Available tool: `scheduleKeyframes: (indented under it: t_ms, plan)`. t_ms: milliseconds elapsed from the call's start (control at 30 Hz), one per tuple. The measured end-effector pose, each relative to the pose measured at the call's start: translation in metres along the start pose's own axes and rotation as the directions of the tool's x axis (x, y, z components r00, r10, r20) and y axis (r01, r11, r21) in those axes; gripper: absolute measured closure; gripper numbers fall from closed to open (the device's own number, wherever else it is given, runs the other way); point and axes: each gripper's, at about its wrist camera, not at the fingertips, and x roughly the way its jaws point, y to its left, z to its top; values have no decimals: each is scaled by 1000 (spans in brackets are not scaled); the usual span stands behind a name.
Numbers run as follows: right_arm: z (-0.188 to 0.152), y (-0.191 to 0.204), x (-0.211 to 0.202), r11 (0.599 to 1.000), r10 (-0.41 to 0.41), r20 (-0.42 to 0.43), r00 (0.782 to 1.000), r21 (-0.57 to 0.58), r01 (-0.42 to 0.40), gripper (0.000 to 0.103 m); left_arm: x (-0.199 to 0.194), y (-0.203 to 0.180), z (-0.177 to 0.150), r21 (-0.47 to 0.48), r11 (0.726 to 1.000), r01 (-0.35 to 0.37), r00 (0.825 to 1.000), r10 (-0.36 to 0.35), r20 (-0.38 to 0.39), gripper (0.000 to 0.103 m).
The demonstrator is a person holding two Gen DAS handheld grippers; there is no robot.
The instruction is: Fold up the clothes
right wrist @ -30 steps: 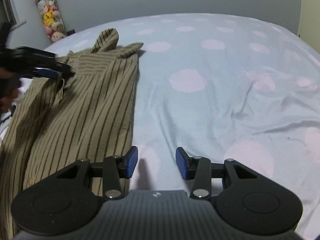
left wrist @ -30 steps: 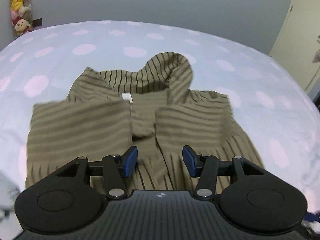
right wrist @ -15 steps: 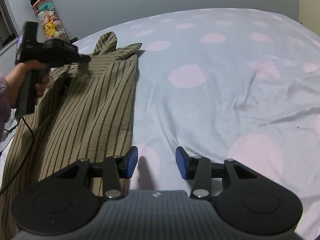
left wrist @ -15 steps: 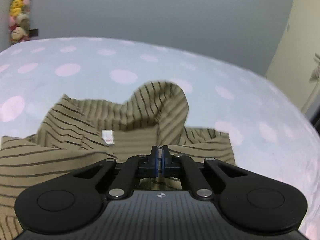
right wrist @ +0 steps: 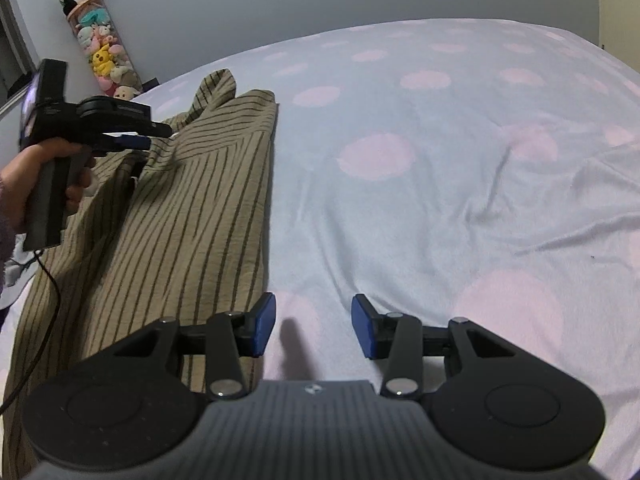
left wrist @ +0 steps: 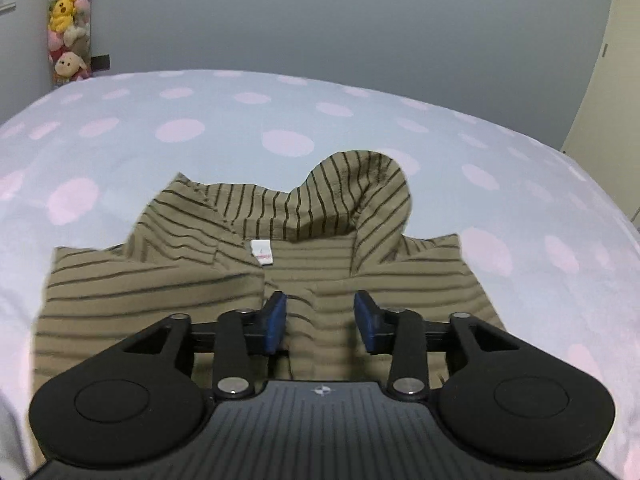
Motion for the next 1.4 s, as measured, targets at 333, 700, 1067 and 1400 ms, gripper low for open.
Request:
scheduleKeyframes:
  t_ms: [333, 700, 1067, 1400]
  plan:
    - [-3, 10, -8, 996, 87, -54, 995, -21, -88, 57, -91, -5, -108, -108, 985, 138, 964, -158, -215, 54]
    - [-19, 24, -21, 990, 99, -128, 987, -89, -111, 78, -108, -17, -150, -177, 976, 123, 969, -157, -190, 103]
    - [-37, 33, -29, 985, 41, -149, 988, -159, -65, 70, -141, -25, -144, -48, 999, 26, 988, -33, -153, 75]
    - [-34, 27, -28, 984, 80, -136, 988, -149, -100, 68, -113, -24, -139, 95, 983, -158, 976, 170, -138, 75]
